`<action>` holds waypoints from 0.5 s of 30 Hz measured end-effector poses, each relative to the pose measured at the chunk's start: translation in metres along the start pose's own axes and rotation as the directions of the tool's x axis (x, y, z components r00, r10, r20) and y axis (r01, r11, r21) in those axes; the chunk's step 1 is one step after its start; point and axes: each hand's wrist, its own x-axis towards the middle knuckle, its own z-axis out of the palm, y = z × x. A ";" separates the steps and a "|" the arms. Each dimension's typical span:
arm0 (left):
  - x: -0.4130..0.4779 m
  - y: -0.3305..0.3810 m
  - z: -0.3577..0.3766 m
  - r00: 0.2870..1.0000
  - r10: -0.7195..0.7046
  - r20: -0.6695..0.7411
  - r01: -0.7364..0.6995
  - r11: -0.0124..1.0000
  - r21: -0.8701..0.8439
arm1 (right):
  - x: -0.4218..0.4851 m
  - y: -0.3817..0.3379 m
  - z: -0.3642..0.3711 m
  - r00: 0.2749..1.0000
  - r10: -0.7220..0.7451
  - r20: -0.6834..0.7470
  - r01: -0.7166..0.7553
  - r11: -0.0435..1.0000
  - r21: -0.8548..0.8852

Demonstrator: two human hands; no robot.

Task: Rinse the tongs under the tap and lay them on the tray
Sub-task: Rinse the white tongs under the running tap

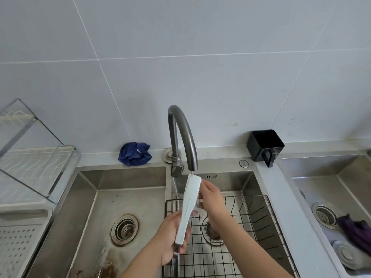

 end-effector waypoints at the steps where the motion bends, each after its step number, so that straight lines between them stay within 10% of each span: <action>1: -0.002 0.001 -0.001 0.999 -0.026 0.039 0.027 0.999 -0.028 | 0.002 -0.004 0.002 1.000 -0.006 -0.008 0.006 1.000 0.006; 7: -0.011 -0.002 -0.011 0.943 0.107 0.314 -0.008 0.954 -0.301 | 0.014 -0.010 0.012 0.993 -0.065 -0.095 0.057 0.995 -0.083; 15: -0.021 -0.010 -0.029 0.945 0.216 0.247 -0.211 0.976 -0.050 | 0.016 -0.004 0.020 1.000 -0.028 0.004 0.028 0.997 -0.077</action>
